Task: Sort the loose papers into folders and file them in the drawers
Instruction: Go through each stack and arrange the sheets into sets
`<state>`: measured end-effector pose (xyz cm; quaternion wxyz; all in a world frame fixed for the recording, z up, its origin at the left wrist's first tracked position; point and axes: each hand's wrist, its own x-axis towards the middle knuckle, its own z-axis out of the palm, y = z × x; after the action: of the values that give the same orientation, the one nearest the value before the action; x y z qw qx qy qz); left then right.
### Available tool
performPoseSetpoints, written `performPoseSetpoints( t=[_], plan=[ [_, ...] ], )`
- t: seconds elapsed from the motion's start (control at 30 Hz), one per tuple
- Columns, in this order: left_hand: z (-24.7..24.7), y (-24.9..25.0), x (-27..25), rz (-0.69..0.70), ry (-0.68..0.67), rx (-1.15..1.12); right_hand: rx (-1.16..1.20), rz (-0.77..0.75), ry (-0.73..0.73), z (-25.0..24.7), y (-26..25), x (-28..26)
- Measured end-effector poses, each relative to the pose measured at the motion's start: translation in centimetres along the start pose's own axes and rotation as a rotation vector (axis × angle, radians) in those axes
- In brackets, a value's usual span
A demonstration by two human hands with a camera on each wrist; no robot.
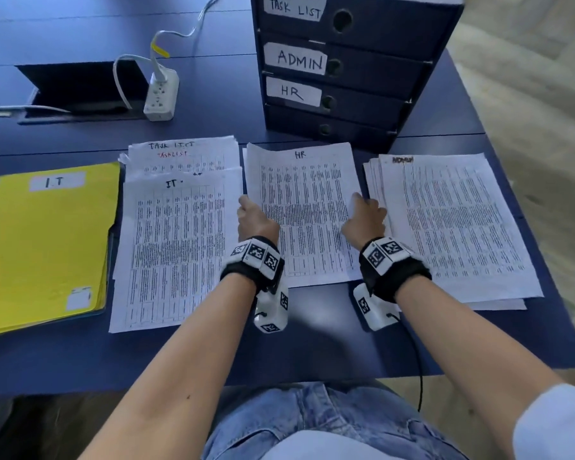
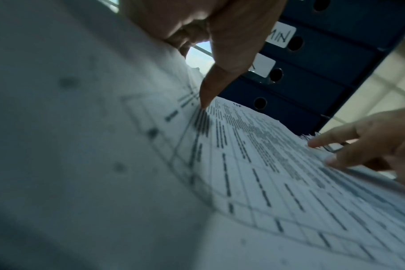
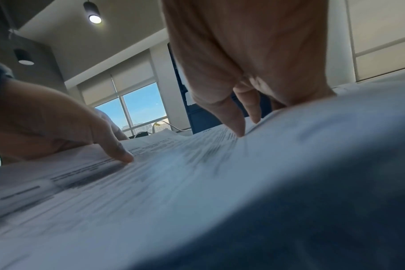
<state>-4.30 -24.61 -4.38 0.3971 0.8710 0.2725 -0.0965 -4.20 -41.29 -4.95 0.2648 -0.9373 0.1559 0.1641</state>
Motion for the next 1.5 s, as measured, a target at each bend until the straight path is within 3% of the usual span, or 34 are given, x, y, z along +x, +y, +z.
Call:
performPoseSetpoints(
  t=[0.23,0.3,0.47,0.57,0.7,0.83,1.0,1.07,1.23,1.3,1.37,1.43,1.5],
  plan=[
    [0.7,2.6,-1.7,0.302,0.126,0.257,0.091,0.036,0.153,-2.4,0.9,1.0],
    [1.6,4.4,-2.7,0.425,0.068,0.308,0.133,0.109,0.211,-4.2,2.4,1.7],
    [6.2,7.3,-4.7,0.688,-0.254,0.477,0.102,0.358,0.26,-8.0,8.3,3.2],
    [8.8,7.4,-5.6,0.696,-0.442,0.63,0.091,0.535,0.289,-10.0,12.0,3.3],
    [10.7,6.4,-6.3,0.67,-0.443,0.885,0.136,0.667,0.308,-11.0,16.0,2.4],
    [11.3,6.5,-6.6,0.67,-0.429,0.95,0.141,0.574,0.253,-10.6,17.0,2.1],
    [11.7,7.3,-6.4,0.634,-0.465,0.974,0.327,0.5,0.147,-11.8,17.2,2.1],
    [11.8,7.3,-6.3,0.62,-0.479,0.966,0.34,0.402,0.132,-11.9,17.0,1.7],
    [11.7,7.8,-6.1,0.533,-0.542,0.806,0.252,0.117,0.326,-12.6,14.2,-1.1],
    [11.2,8.4,-5.5,0.388,-0.595,0.497,0.332,0.009,0.37,-13.5,13.1,-2.5],
    [9.9,9.4,-5.3,0.25,-0.593,0.032,0.448,-0.091,0.395,-14.4,11.7,-3.6],
    [8.0,10.4,-5.3,0.186,-0.5,-0.363,0.549,-0.195,0.394,-15.0,9.8,-4.7],
    [5.6,11.3,-5.1,0.162,-0.41,-0.622,0.628,-0.275,0.41,-15.6,7.7,-5.4]
  ],
)
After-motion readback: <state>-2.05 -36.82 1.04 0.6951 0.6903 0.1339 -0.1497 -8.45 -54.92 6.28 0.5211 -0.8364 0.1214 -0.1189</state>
